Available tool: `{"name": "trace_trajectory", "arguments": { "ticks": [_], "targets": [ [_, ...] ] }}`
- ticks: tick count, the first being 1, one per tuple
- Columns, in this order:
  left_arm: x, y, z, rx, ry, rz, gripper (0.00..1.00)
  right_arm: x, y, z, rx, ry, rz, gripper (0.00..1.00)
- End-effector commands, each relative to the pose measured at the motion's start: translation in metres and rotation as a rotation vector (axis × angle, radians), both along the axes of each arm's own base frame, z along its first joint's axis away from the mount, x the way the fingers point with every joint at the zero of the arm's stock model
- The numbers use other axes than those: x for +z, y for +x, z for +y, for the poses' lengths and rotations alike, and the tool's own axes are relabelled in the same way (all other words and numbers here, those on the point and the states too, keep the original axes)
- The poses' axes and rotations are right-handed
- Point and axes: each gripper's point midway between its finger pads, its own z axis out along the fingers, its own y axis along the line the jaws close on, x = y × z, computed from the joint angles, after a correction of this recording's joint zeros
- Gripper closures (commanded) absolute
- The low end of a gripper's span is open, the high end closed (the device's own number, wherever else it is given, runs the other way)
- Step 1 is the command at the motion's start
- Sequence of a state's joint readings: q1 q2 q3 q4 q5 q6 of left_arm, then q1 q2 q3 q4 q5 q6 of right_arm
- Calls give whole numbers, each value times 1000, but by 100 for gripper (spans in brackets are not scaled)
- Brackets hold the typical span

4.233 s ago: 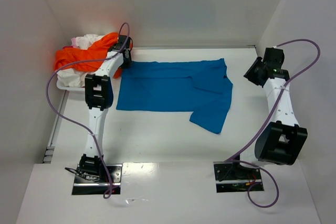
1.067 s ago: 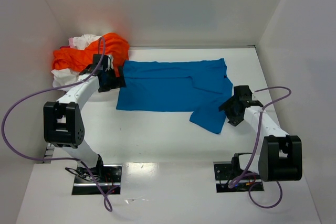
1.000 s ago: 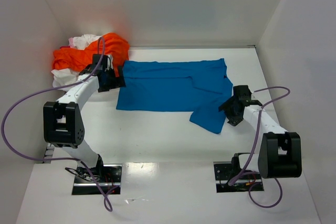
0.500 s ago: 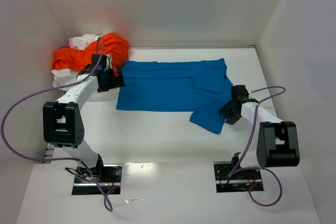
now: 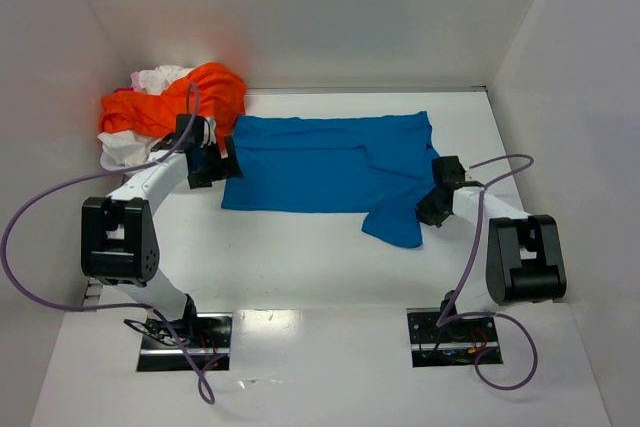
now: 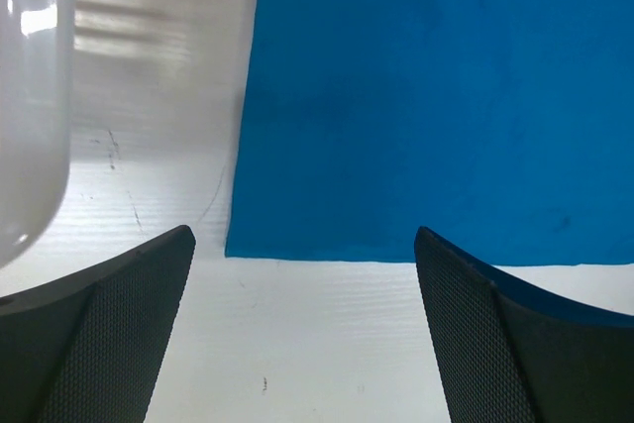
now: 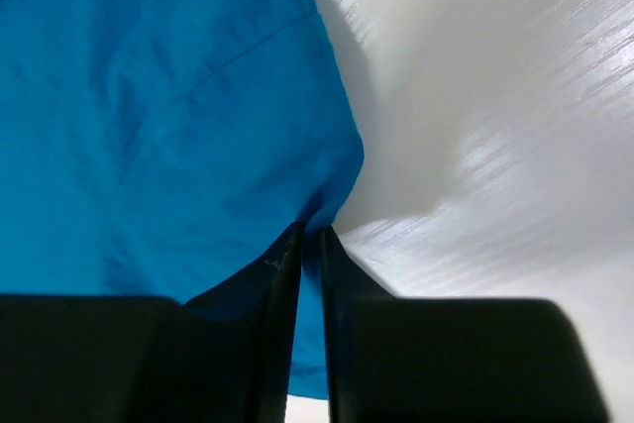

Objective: Fold and stack the t-shirts
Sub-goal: Grap the side of the flattened tshirt closest away from the robot with both arms

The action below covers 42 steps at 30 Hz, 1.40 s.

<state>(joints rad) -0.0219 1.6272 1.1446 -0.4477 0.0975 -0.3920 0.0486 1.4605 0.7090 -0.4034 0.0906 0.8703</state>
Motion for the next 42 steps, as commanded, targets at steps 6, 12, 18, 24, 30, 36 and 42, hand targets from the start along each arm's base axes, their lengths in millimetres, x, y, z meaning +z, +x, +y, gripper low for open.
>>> {"name": "trace_trajectory", "arguments": {
  "ticks": [6, 12, 18, 24, 30, 36, 42],
  "targets": [
    [-11, -10, -5, 43, -57, 37, 4, -6, -3, -5, -5, -41, 29, 93],
    [-32, -9, 5, 73, -7, 82, 9, 4, -1, -5, -6, -39, 0, 96],
    [-46, -7, 7, 69, 8, 109, 12, 8, 1, -4, -6, -39, -9, 96],
    [-53, -12, 13, 86, 40, 135, 13, 16, -1, -8, -22, -51, -24, 96],
    [-59, -17, 10, 68, 28, 155, 20, 27, 3, -12, -50, -36, -66, 96],
    [-67, -27, -2, 33, 54, 190, 21, 32, 3, -22, -76, -41, -77, 96],
    [-72, -31, -2, 32, 56, 208, 22, 35, 3, -28, -85, -46, -85, 96]
  ]
}}
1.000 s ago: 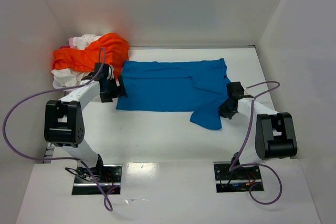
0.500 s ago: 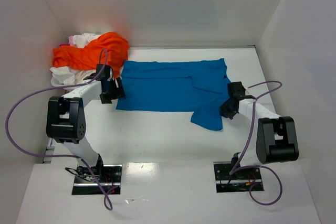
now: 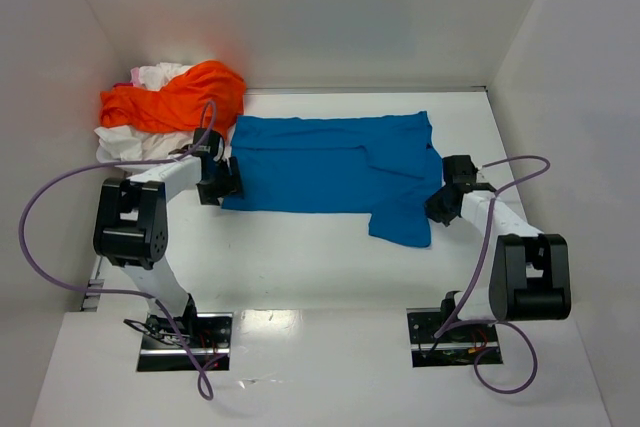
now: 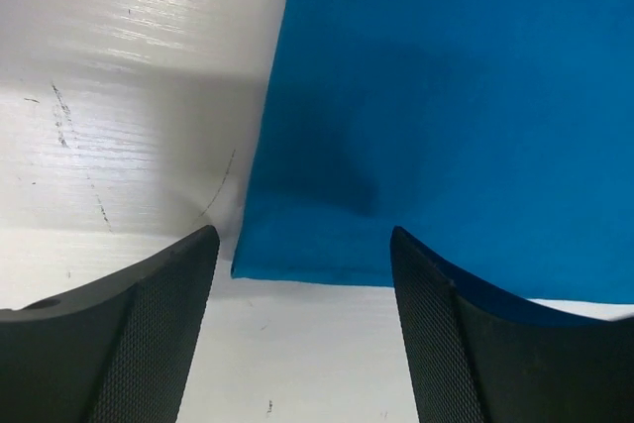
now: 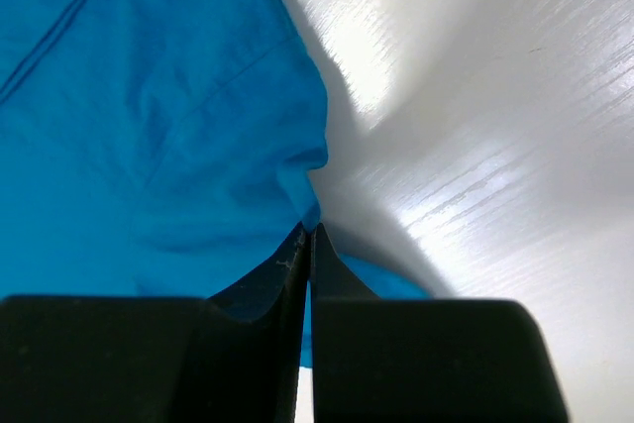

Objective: Fold and stack the t-shirts
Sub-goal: Grap the side of the flattened tshirt closest away from the robot with both arms

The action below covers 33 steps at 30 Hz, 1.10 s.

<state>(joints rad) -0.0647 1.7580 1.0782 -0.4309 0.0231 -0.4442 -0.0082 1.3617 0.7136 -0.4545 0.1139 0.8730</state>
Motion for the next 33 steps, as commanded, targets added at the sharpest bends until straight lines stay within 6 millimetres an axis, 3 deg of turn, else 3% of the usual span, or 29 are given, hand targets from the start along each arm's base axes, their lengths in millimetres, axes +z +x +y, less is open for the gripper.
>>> {"name": "trace_trajectory", "arguments": {
  "ticks": [1, 3, 7, 15, 16, 18, 21, 26, 33],
  "targets": [
    [-9, -9, 2, -6, 6, 43, 24, 11, 1, -7, -16, -28, -31, 96],
    [-9, -9, 2, -6, 7, 44, 26, 12, 3, -5, -11, -19, -40, 96],
    [-12, -10, 2, -6, 7, 53, 44, 9, 0, -5, -11, -19, -31, 96],
    [-9, -11, 2, -6, 7, 53, 85, 15, 6, -4, 1, -15, -48, 95],
    [-5, -10, 2, -6, 6, 41, 94, 18, 9, -4, 1, -15, -59, 95],
    [1, -8, 2, -6, 6, 27, 100, 22, 12, -3, 13, -12, -69, 95],
    [17, -1, 3, -2, 11, -23, 100, 34, 22, -3, 24, -18, -101, 96],
    [55, 27, 8, 14, 35, -142, 100, 51, 41, -5, 37, -23, -134, 96],
    [86, 54, 7, 45, 23, -248, 100, 80, 70, -15, 44, -31, -214, 100]
  ]
}}
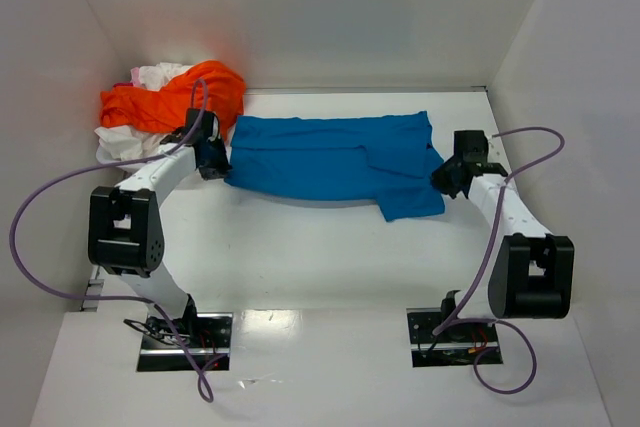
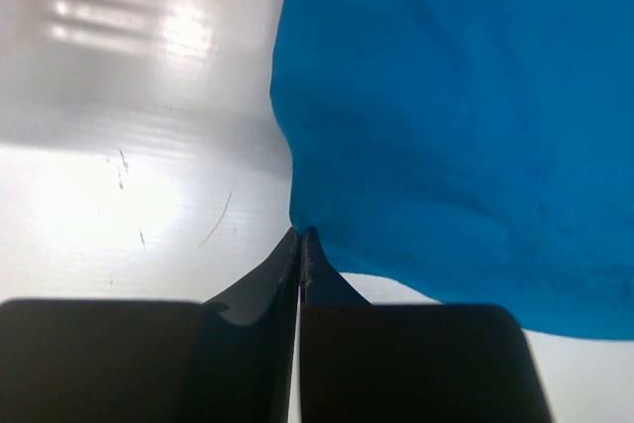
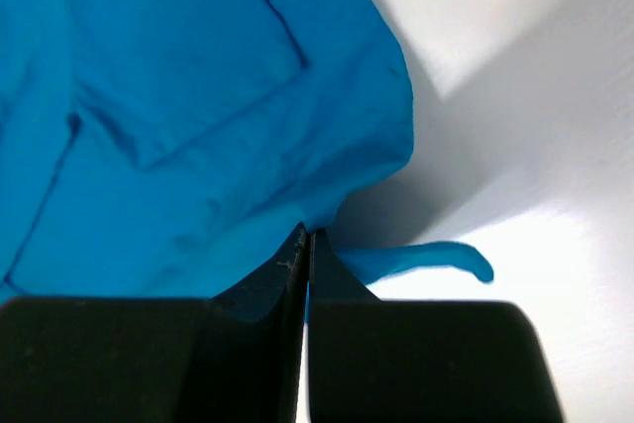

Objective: Fold and stack the t-shirts
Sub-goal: Grap the side of the flattened tshirt closest away from the robot with both arms, then fold the other side of the tshirt into a rectangle

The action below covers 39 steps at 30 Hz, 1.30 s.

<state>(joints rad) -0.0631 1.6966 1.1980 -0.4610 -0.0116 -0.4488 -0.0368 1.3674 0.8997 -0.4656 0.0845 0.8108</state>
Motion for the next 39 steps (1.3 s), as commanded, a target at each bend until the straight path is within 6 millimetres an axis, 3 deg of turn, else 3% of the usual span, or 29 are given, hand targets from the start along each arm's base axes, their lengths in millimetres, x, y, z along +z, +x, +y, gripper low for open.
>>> {"name": "trace_trajectory", "arguments": {
  "ticks": [1, 5, 22, 30, 32, 39],
  "targets": [
    [31, 21, 2, 23, 2, -102, 100, 22, 22, -10, 9, -20, -56, 100],
    [44, 44, 3, 31, 8, -155, 100, 24, 39, -8, 29, -10, -73, 100],
    [33, 106, 24, 121, 73, -187, 100, 20, 123, -13, 67, 9, -96, 100],
    [20, 112, 32, 157, 82, -170, 100, 14, 156, -16, 90, 20, -97, 99],
    [16, 112, 32, 156, 83, -161, 100, 3, 158, -15, 103, 24, -76, 99],
    [7, 115, 35, 174, 94, -152, 100, -4, 172, -13, 122, 34, -73, 96]
  ]
}}
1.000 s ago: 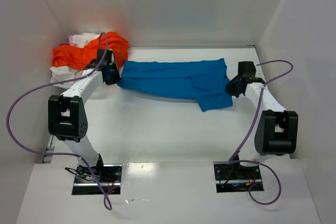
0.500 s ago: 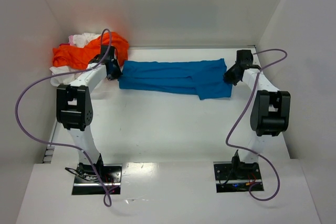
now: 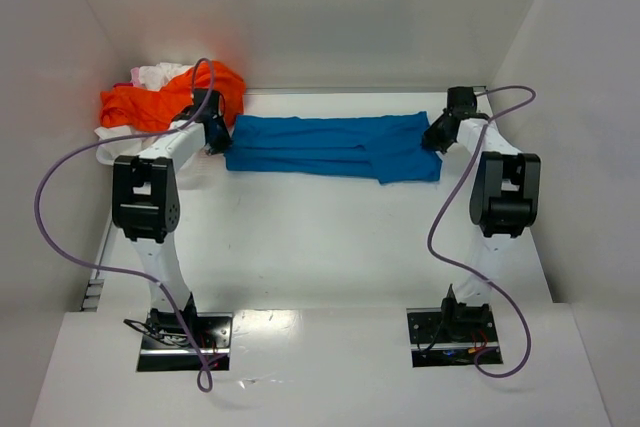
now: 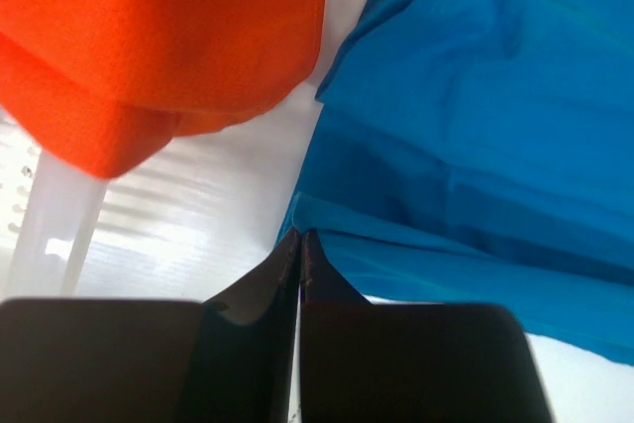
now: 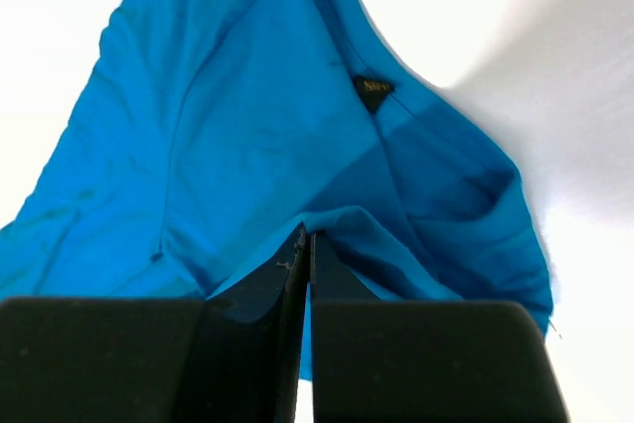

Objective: Fold and stack the t-shirts
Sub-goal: Fold the other side of the tshirt into a rectangle

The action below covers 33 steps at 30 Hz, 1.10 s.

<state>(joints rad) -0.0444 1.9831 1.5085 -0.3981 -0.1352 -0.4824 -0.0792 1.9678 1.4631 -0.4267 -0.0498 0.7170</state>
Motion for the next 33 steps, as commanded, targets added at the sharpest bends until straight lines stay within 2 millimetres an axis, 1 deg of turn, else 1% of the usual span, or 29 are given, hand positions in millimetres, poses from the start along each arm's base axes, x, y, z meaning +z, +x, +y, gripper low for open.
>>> {"name": "trace_trajectory", "arguments": {
  "ticks": [1, 2, 3, 4, 7, 8, 10, 11, 12, 13, 14, 15, 16, 17, 18, 19, 20, 21, 22, 23, 24, 25, 26, 27, 28, 29, 31, 32, 33],
  "targets": [
    [10, 21, 11, 57, 16, -59, 100, 23, 25, -8, 7, -15, -83, 96],
    [10, 21, 11, 57, 16, -59, 100, 18, 25, -8, 8, -14, -73, 96],
    [5, 21, 11, 57, 17, -48, 100, 20, 30, -9, 15, -20, -82, 96],
    [9, 23, 11, 57, 16, -59, 100, 20, 30, -7, 20, -13, -82, 96],
    [8, 27, 11, 64, 10, -61, 100, 21, 36, -8, 20, -14, -90, 96],
    [12, 29, 10, 64, 10, -70, 100, 27, 40, -8, 27, -21, -105, 96],
    [11, 32, 10, 64, 10, -71, 100, 21, 43, -9, 27, -21, -98, 96],
    [9, 35, 10, 64, 10, -71, 100, 25, 46, -9, 27, -22, -108, 96],
    [10, 39, 10, 64, 9, -77, 98, 24, 47, -9, 27, -21, -101, 96],
    [10, 39, 10, 64, 9, -77, 96, 17, 47, -7, 33, -12, -88, 96],
    [10, 41, 10, 64, 9, -78, 94, 21, 49, -8, 33, -14, -98, 96],
    [5, 41, 10, 64, 10, -69, 83, 15, 49, -8, 33, -12, -86, 96],
    [5, 41, 10, 64, 10, -69, 76, 15, 49, -6, 40, -4, -87, 96],
    [9, 44, 10, 64, 9, -80, 69, 9, 48, -6, 40, -3, -75, 96],
    [4, 43, 8, 58, 1, -70, 64, 6, 51, -6, 40, -2, -74, 96],
    [4, 43, 8, 57, 1, -70, 60, 5, 53, -6, 40, -2, -73, 96],
    [5, 45, 6, 51, -8, -79, 55, -2, 52, -6, 47, -7, -60, 96],
    [5, 45, 6, 51, -8, -79, 52, 2, 55, -4, 55, 2, -72, 96],
    [5, 45, 5, 38, -9, -77, 50, -4, 54, -4, 55, 3, -60, 96],
    [5, 45, 5, 38, -9, -77, 47, 0, 57, -3, 61, 10, -71, 92],
    [15, 50, 5, 38, -11, -106, 45, -3, 60, -3, 71, 3, -70, 91],
    [15, 50, 2, 29, -21, -106, 43, -6, 61, -2, 77, 10, -68, 90],
    [23, 54, 2, 29, -23, -133, 41, -6, 61, -2, 77, 10, -68, 89],
    [32, 56, -3, 3, -40, -154, 40, -6, 64, -3, 86, 2, -71, 87],
    [28, 53, -4, -4, -48, -144, 38, -1, 68, -4, 98, -9, -87, 87],
    [38, 57, -7, -15, -60, -179, 36, -2, 69, -2, 111, -8, -88, 87],
    [47, 59, -16, -56, -92, -202, 32, 10, 76, -4, 131, -29, -119, 86],
    [52, 59, -19, -81, -98, -219, 28, 8, 78, -4, 138, -35, -120, 84],
    [59, 59, -22, -93, -110, -231, 26, 17, 85, -5, 146, -47, -150, 81]
  ]
}}
